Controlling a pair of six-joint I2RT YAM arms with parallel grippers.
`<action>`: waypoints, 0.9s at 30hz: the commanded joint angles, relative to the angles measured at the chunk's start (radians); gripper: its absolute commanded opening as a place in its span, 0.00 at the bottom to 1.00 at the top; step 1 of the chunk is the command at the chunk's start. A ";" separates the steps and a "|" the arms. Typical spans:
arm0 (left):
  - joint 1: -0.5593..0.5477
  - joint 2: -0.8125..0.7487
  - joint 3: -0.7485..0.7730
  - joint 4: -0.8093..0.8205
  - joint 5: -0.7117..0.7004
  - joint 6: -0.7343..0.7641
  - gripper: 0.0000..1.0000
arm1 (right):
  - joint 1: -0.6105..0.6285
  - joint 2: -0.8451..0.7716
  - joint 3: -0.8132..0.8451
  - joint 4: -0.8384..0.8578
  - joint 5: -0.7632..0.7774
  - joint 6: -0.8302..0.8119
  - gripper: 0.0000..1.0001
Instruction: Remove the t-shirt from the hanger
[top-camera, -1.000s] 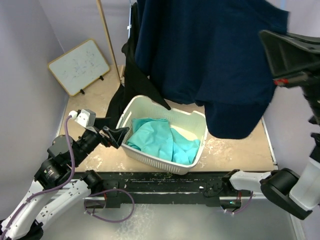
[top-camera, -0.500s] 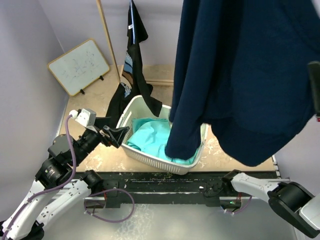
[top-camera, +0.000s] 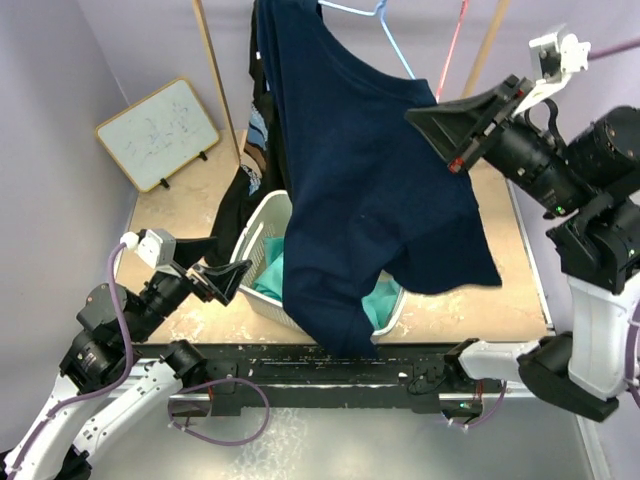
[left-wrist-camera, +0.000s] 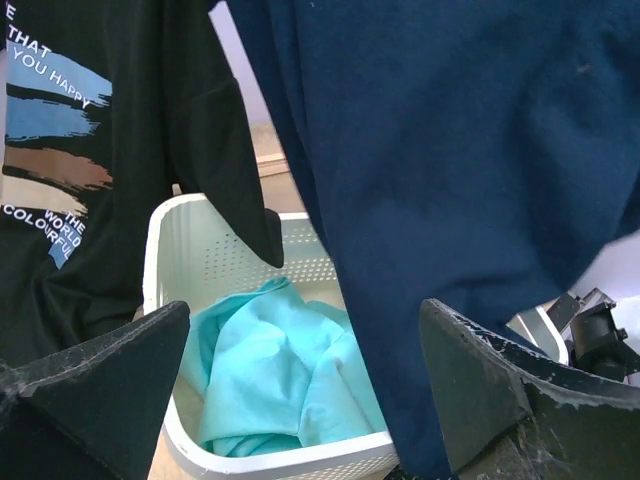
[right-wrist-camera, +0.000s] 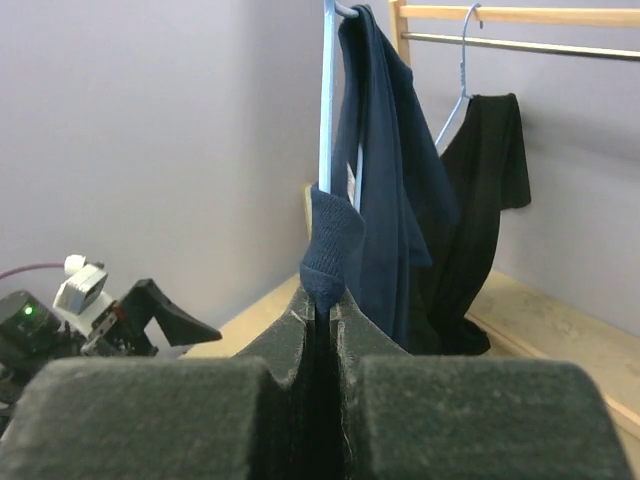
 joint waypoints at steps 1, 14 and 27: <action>0.006 -0.015 0.001 0.026 0.015 -0.005 0.99 | -0.002 0.058 0.272 0.105 0.019 -0.034 0.00; 0.005 0.014 0.001 0.031 0.019 -0.004 1.00 | -0.001 0.025 0.354 0.243 0.114 -0.047 0.00; 0.005 0.014 0.011 0.027 0.063 0.014 0.99 | -0.001 -0.111 -0.137 0.100 -0.020 -0.111 0.00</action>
